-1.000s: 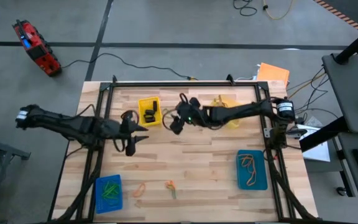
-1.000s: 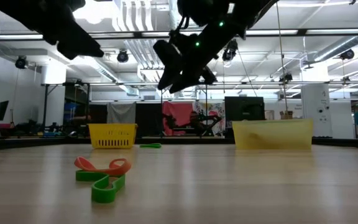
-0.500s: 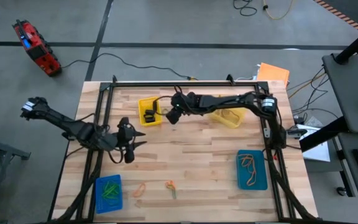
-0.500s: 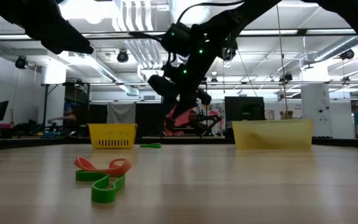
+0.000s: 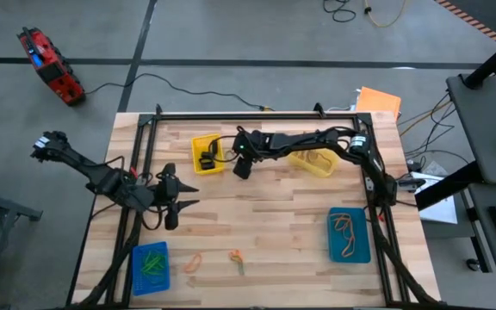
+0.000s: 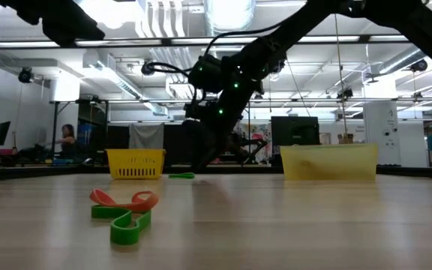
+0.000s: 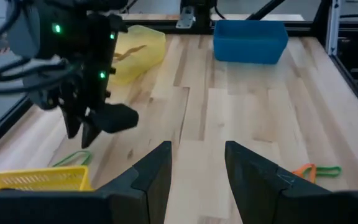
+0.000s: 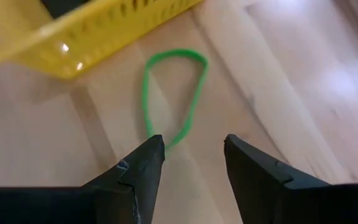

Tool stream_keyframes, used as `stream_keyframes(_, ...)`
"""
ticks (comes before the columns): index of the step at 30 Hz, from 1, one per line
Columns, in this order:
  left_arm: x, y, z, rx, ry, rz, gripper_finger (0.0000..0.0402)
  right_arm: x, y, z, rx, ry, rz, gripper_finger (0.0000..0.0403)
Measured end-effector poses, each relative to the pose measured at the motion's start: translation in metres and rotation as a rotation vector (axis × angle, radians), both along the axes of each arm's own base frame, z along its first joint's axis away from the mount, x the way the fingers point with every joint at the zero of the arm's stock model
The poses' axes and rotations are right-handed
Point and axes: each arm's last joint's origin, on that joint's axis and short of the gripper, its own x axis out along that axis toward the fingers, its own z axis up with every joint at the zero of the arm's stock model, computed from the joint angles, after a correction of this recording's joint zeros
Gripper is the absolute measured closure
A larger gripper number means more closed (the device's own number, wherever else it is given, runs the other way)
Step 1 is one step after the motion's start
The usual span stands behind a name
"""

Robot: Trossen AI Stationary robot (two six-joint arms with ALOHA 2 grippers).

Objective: Sort rubber bands into baskets
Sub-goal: Put the green rubber band into the left blue bin

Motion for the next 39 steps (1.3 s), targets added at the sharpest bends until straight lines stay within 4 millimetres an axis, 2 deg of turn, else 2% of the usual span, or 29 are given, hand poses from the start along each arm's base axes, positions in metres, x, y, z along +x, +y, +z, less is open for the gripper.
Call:
stream_keyframes(8, 0.001, -0.001, -0.001, 0.035, 0.009, 0.001, 0.0267, 0.003, -0.008, -0.019, -0.015, 0.005, -0.008, 0.0239)
stream_keyframes(17, 0.002, -0.001, -0.005, 0.054, 0.02, 0.02, 0.0267, 0.006, -0.008, -0.02, -0.013, -0.019, -0.018, 0.0248)
stream_keyframes(23, 0.004, -0.002, -0.007, 0.066, 0.03, 0.02, 0.0267, 0.006, -0.008, -0.021, -0.009, -0.02, -0.01, 0.0292)
stream_keyframes(30, 0.005, -0.003, -0.008, 0.071, 0.038, 0.02, 0.0267, 0.007, -0.009, -0.032, -0.004, -0.004, -0.01, 0.0381)
stream_keyframes(35, 0.005, -0.003, -0.008, 0.071, 0.039, 0.02, 0.0267, 0.006, -0.007, -0.032, -0.006, 0.017, -0.02, 0.0393)
stream_keyframes(39, 0.006, -0.003, -0.009, 0.074, 0.043, 0.02, 0.0267, 0.003, 0.0, -0.019, -0.01, 0.027, -0.006, 0.0394)
